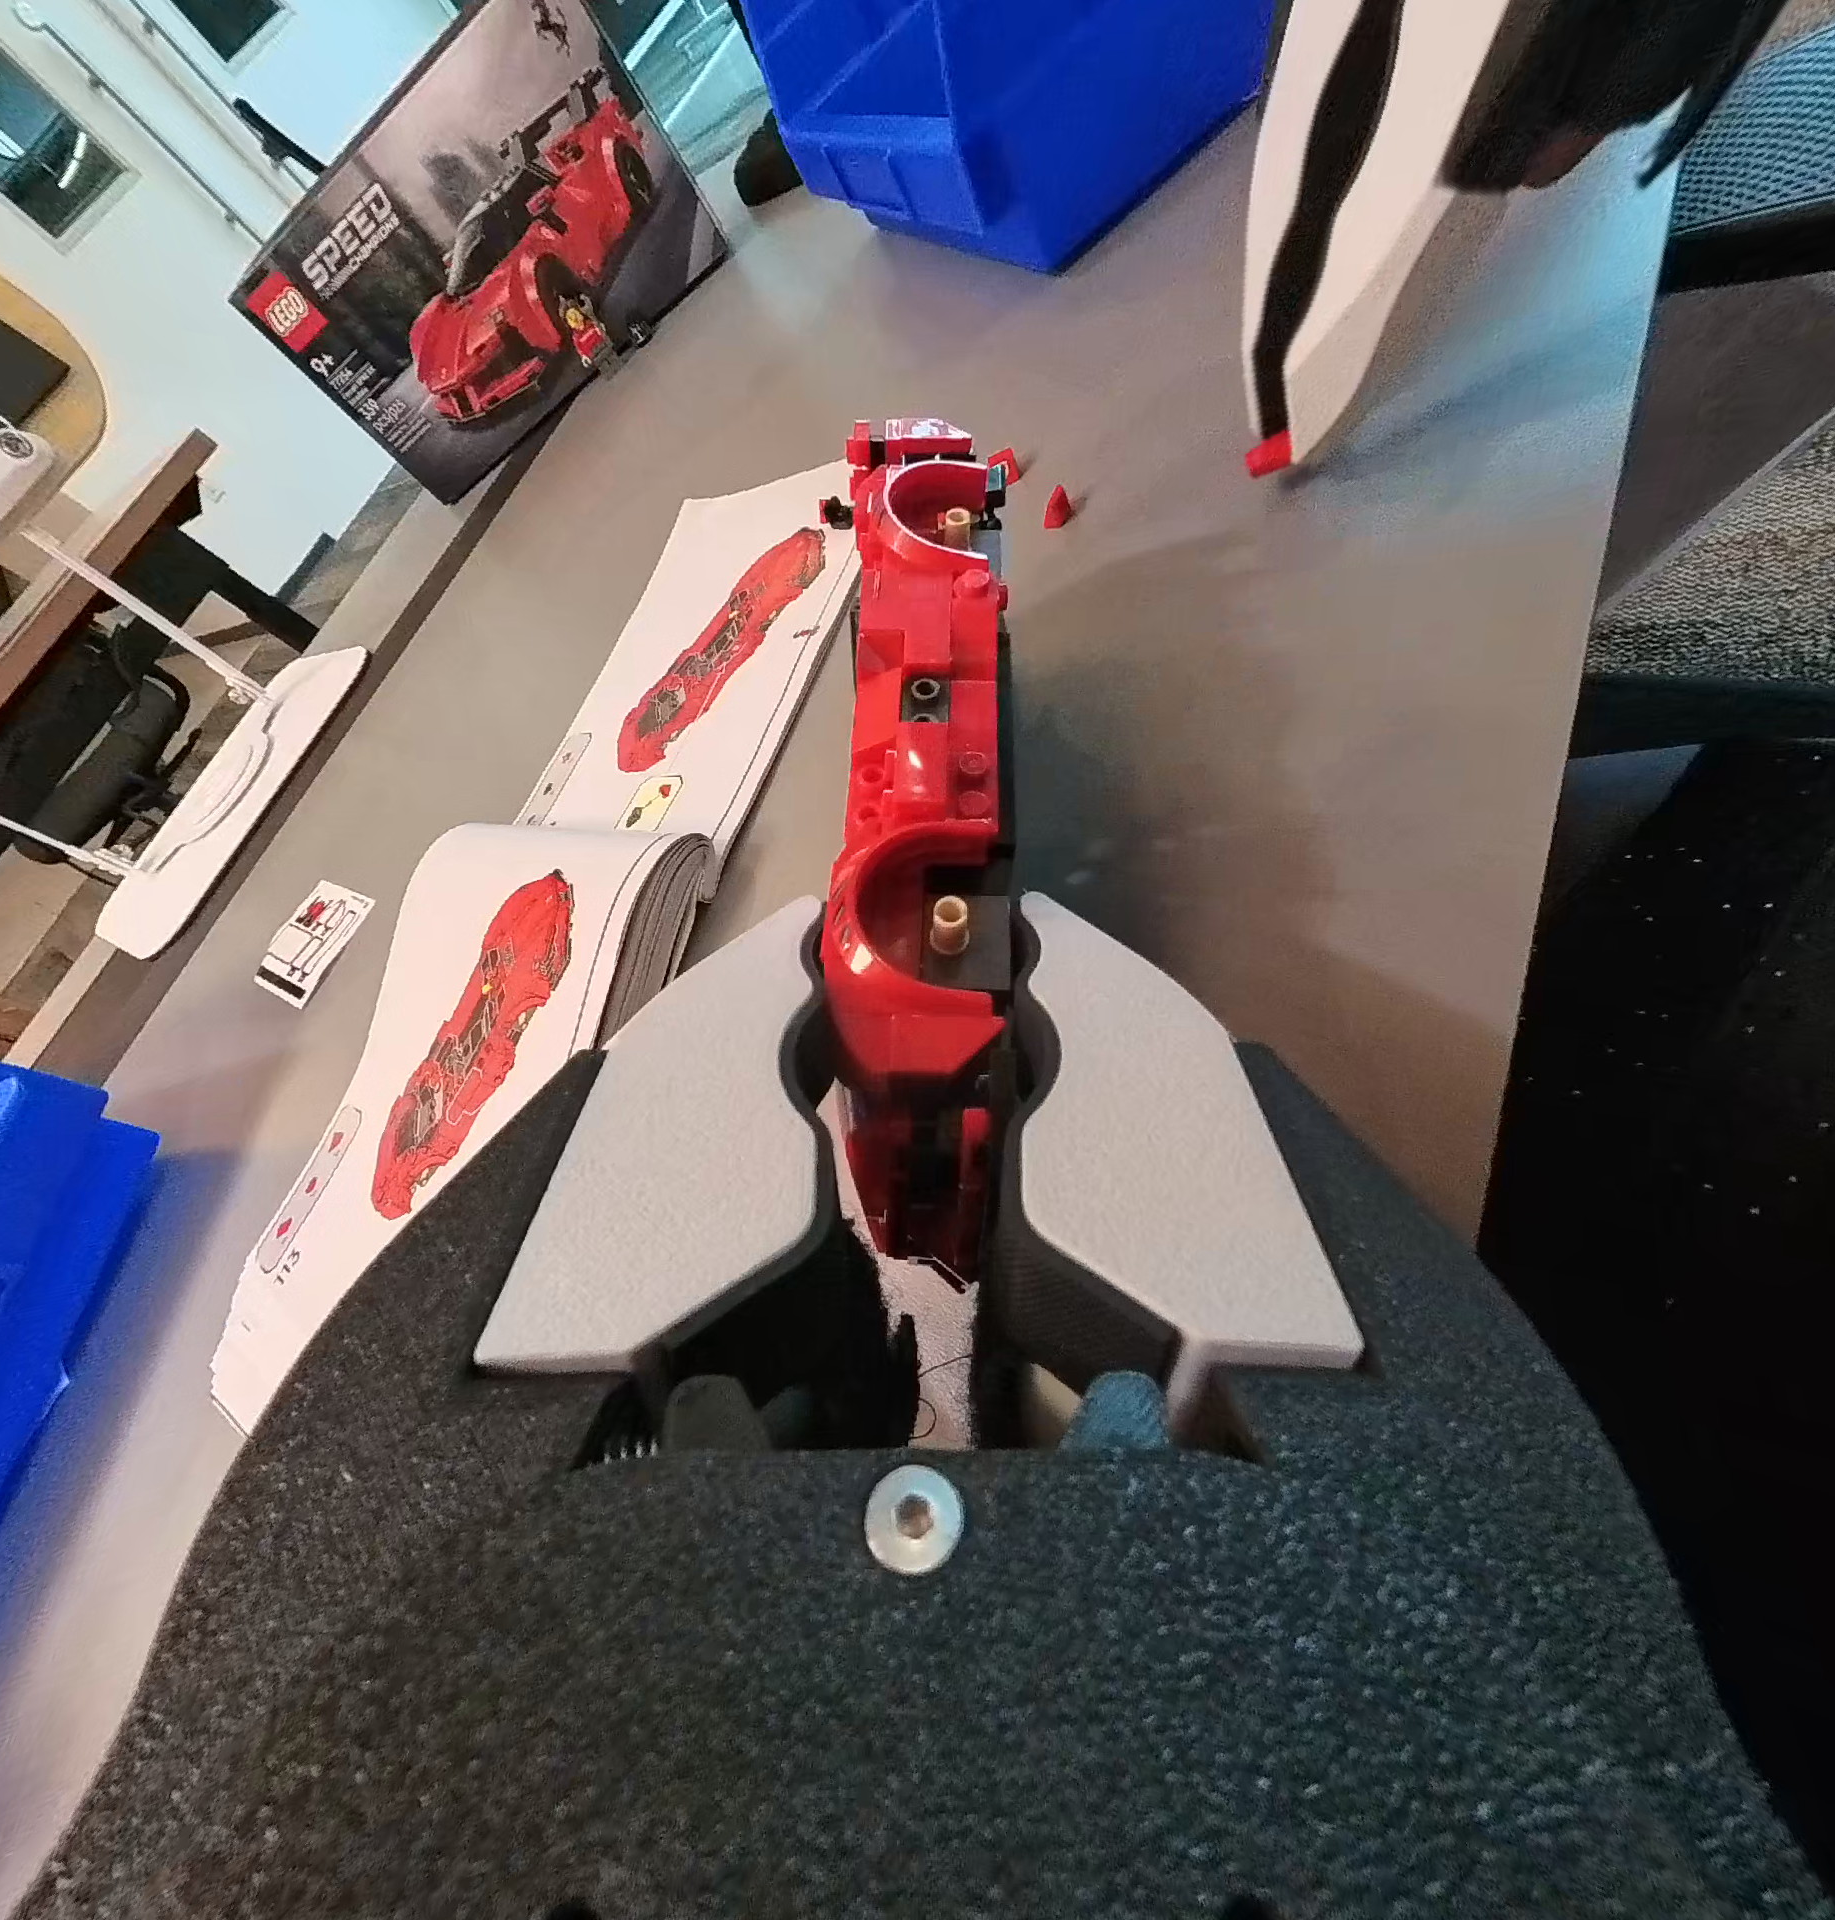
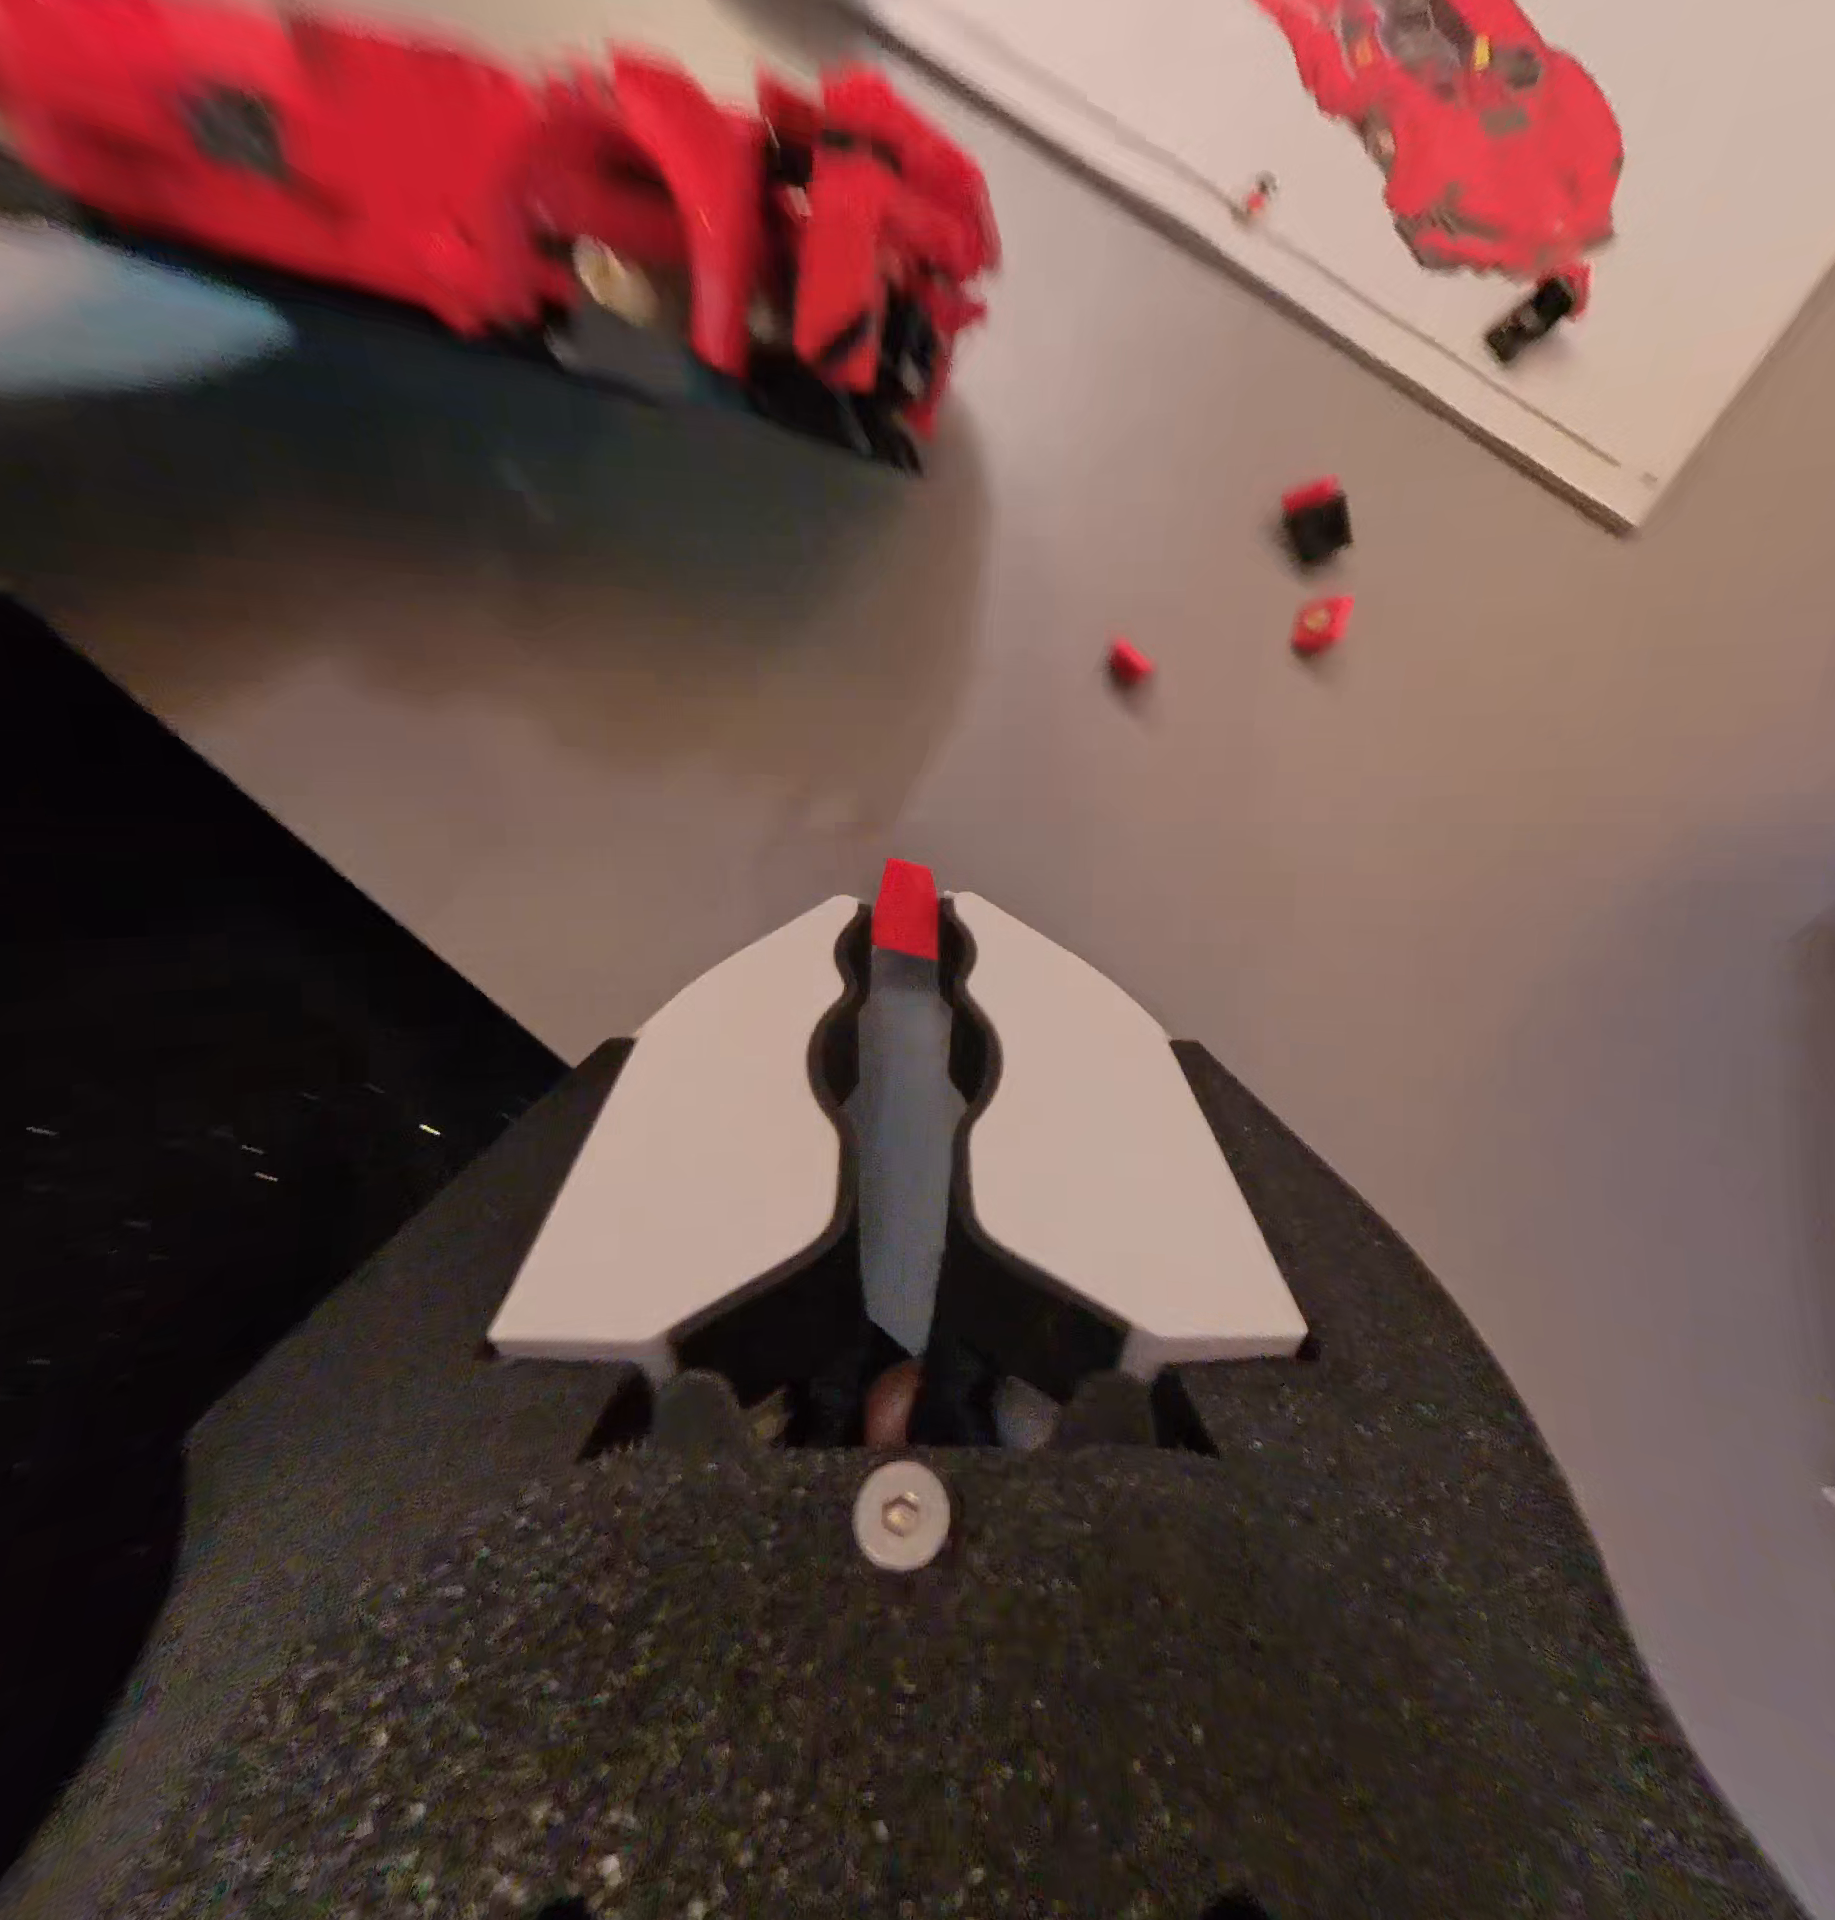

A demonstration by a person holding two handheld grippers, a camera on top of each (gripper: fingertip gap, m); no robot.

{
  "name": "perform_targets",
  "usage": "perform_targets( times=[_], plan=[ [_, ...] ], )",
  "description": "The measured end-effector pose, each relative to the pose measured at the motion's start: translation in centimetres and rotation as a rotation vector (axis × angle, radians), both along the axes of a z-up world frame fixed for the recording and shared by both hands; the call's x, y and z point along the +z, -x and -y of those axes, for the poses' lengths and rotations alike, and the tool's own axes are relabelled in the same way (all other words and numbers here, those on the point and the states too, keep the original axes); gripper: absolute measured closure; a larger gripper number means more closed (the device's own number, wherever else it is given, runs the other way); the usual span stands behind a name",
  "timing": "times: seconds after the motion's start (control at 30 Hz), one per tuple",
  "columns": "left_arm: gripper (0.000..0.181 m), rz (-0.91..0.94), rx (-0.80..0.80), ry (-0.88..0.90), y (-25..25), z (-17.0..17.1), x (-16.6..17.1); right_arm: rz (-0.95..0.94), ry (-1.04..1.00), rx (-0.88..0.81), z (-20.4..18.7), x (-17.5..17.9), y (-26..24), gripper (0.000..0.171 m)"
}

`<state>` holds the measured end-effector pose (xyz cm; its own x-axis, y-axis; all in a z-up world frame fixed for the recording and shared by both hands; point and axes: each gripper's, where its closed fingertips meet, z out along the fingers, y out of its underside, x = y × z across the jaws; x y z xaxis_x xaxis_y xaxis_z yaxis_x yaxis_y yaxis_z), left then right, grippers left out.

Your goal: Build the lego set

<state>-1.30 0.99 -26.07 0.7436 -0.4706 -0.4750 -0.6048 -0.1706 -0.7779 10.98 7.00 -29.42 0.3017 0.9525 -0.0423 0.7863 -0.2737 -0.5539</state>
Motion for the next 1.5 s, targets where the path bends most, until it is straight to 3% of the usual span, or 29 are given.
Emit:
perform_targets(
  times=[0.23,0.3,0.57,0.7,1.07,1.13,1.2,1.37,1.5],
  plan=[
    [0.151,0.012,-0.004,0.004,0.1,0.0,0.0,0.134,-0.063,-0.009,-0.8,-0.7,-0.5,0.157],
    [0.151,0.020,-0.005,0.003,0.1,-0.1,0.0,0.140,-0.038,0.009,-0.3,-0.6,-0.6,0.143],
    [0.151,0.038,-0.007,0.001,0.2,-0.1,0.1,0.123,0.022,0.066,-0.6,-0.5,-1.9,0.119],
    [0.151,0.037,-0.007,0.002,0.2,-0.1,0.1,0.087,0.009,0.148,-1.0,0.1,-2.3,0.130],
    [0.151,0.040,-0.005,0.003,0.2,-0.2,0.1,0.077,0.152,0.226,2.7,-0.2,-1.9,0.128],
    [0.151,0.039,-0.006,0.001,0.2,-0.2,0.1,0.064,0.106,0.233,1.8,0.2,-2.1,0.139],
    [0.151,0.037,-0.007,0.001,0.2,-0.2,0.1,0.044,0.046,0.335,1.0,0.9,-2.4,0.150],
    [0.151,0.036,-0.014,0.003,0.1,-0.1,0.1,0.128,-0.115,0.699,-0.6,1.0,-2.2,0.150],
    [0.151,0.020,-0.022,0.005,0.2,-0.1,0.0,0.189,-0.082,0.893,-0.4,0.3,-1.3,0.150]
  ],
)
